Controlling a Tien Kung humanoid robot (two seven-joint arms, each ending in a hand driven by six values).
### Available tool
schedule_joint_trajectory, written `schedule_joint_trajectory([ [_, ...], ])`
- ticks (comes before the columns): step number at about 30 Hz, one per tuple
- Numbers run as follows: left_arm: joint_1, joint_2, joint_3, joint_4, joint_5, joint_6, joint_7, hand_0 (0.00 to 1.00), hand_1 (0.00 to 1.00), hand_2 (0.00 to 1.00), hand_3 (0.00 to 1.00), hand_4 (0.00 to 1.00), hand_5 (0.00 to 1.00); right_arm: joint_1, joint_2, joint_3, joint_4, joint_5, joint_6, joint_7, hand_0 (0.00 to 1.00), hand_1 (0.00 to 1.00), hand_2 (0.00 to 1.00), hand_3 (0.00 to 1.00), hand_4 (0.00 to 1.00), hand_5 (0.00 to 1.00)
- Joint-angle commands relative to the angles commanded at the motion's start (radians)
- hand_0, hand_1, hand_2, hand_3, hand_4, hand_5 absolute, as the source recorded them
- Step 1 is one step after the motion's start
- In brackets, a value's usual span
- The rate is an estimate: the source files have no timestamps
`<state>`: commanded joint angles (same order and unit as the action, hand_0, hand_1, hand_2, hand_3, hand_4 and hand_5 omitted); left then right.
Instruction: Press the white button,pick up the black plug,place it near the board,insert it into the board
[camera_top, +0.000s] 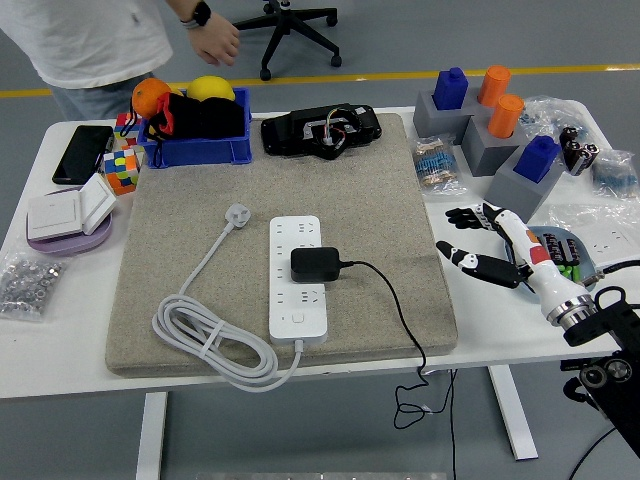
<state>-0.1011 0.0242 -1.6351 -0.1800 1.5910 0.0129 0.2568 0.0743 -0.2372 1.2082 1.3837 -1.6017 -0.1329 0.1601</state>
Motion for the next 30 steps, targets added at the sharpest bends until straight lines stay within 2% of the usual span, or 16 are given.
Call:
schedule_joint_trajectory([
  [9,-0.002,-0.001,0.014,0.0,-0.009,0.0,-0.002,0.466,0.497,0.512,0.575,0.599,0.257,-0.078,0.065,0.064,0.006,-0.008,0.001,0.001,0.725,0.639,0.644,0.655,0.841,0.439],
  [16,-0.009,0.002,0.019,0.0,-0.007,-0.001,-0.002,0.466,0.498,0.512,0.575,0.599,0.257,-0.088,0.058,0.096,0.018,0.005,0.002,0.007,0.72,0.638,0.633,0.648,0.851,0.429],
  [17,-0.008,0.003,0.017,0.0,-0.004,-0.001,-0.002,0.466,0.498,0.512,0.575,0.599,0.257,-0.089,0.059,0.1,0.019,0.007,0.002,0.008,0.714,0.633,0.627,0.643,0.835,0.401],
  [30,0.0,0.0,0.002,0.0,0.004,-0.001,-0.002,0.466,0.498,0.512,0.575,0.599,0.257,-0.098,0.074,0.138,0.027,0.016,0.006,0.007,0.712,0.631,0.622,0.63,0.812,0.374],
])
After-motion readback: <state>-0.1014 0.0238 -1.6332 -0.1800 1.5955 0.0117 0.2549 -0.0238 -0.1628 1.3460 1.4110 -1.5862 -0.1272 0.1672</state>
